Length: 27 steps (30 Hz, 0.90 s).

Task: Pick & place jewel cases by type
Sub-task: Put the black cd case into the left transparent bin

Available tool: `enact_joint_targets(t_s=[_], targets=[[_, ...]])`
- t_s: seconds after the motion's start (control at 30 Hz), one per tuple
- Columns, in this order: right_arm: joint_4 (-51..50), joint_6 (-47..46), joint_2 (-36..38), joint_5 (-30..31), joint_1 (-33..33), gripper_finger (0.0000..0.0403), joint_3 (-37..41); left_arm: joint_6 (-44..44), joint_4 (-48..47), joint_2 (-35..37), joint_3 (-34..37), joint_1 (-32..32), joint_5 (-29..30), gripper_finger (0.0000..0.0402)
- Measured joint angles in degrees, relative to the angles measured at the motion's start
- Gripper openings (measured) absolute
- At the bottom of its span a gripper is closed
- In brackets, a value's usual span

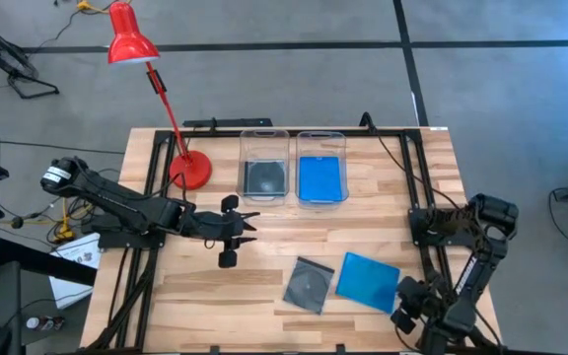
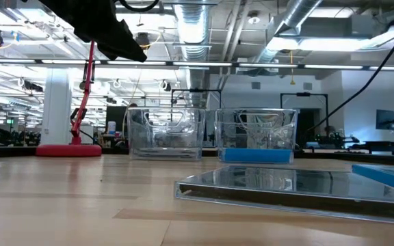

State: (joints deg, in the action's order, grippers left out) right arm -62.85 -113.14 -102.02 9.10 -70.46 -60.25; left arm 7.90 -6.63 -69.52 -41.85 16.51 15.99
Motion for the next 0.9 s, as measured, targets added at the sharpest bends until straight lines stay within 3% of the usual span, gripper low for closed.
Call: enact_joint_targets(t_s=[0.27, 0.47, 0.9], targets=[[9.98, 10.17, 0.38, -0.01, 4.71, 0.0118, 6.92, 2.49, 0.09, 0.0, -0.02, 0.01, 0.05, 0.0109], [9.18, 20.03, 0.42, 0.25, 9.37, 0.0118, 7.41, 3.48, -0.09, 0.0, -0.02, 1.23, -0.1, 0.0109], [9.57, 38.7, 0.0, 8.42, 19.98, 0.0118, 7.93, 10.38, -6.4, -0.02, -0.04, 5.49, 2.57, 0.0109]])
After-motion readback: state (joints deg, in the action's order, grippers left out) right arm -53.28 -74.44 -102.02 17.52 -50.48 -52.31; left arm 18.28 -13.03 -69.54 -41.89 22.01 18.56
